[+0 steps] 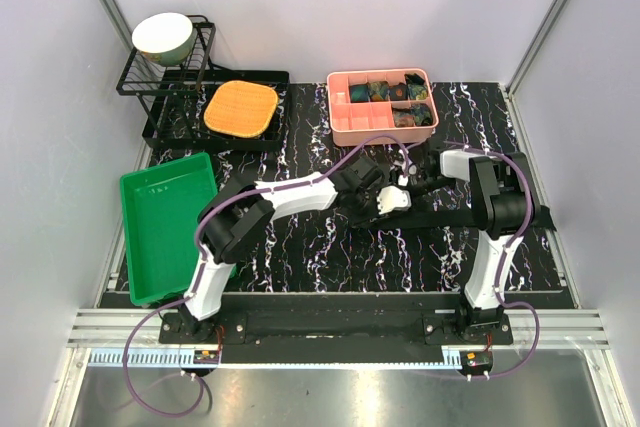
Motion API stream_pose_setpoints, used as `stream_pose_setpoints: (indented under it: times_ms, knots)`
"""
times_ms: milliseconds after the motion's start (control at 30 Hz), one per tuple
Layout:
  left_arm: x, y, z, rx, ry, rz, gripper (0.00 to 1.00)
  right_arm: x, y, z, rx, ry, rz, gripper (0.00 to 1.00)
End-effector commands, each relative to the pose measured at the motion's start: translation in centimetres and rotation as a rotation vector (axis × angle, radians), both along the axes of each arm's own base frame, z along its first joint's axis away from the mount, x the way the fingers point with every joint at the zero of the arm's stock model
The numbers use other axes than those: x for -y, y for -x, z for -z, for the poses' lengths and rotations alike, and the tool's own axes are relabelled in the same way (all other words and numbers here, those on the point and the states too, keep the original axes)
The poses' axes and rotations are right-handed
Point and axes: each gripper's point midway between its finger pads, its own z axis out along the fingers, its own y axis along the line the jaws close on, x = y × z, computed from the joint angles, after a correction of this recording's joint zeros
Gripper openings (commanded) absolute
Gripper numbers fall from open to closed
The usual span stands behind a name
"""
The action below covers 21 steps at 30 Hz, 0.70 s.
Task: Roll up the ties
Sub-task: Roll the tie at the center of the board.
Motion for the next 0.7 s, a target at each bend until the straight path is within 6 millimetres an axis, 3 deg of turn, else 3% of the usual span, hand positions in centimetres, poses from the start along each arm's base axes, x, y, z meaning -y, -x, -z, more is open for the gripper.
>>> stream_pose_setpoints:
  times_ms: [0, 67, 167, 233, 300, 367, 467, 500, 667]
  knots:
    - [-7.8, 3.8, 7.0, -0.142, -0.357, -0.015, 0.08, -1.3, 0.2, -0.7, 0.055, -0.009, -0.037, 0.41]
    - [-7.9, 3.7, 7.1, -0.142, -0.360, -0.015, 0.08, -0.8, 0.6, 0.3, 0.056, 0.044, -0.054, 0.38]
    - [-7.8, 3.8, 7.0, -0.146, -0.357, -0.018, 0.08, 0.0, 0.9, 1.3, 0.052, 0.100, -0.063, 0.23]
    - [-7.6, 3.9, 7.0, -0.150, -0.351, -0.019, 0.09, 0.3, 0.9, 1.9, 0.048, 0.126, -0.066, 0.18]
    - [-7.8, 3.9, 7.1, -0.155, -0.354, -0.023, 0.10, 0.5, 0.9, 2.4, 0.046, 0.144, -0.074, 0.01]
    - [-7.6, 4.0, 6.9, -0.155, -0.349, -0.022, 0.13, 0.7, 0.8, 2.7, 0.050, 0.159, -0.075, 0.00]
    - [-7.2, 4.0, 6.3, -0.164, -0.320, -0.033, 0.27, 1.3, 0.7, 3.3, 0.062, 0.203, -0.079, 0.00]
    - [-6.9, 4.0, 6.1, -0.169, -0.303, -0.038, 0.34, 1.5, 0.6, 3.5, 0.064, 0.215, -0.080, 0.00]
    - [-4.7, 3.7, 4.3, -0.186, -0.152, -0.049, 0.48, 2.7, 0.6, 5.1, 0.073, 0.307, -0.088, 0.00]
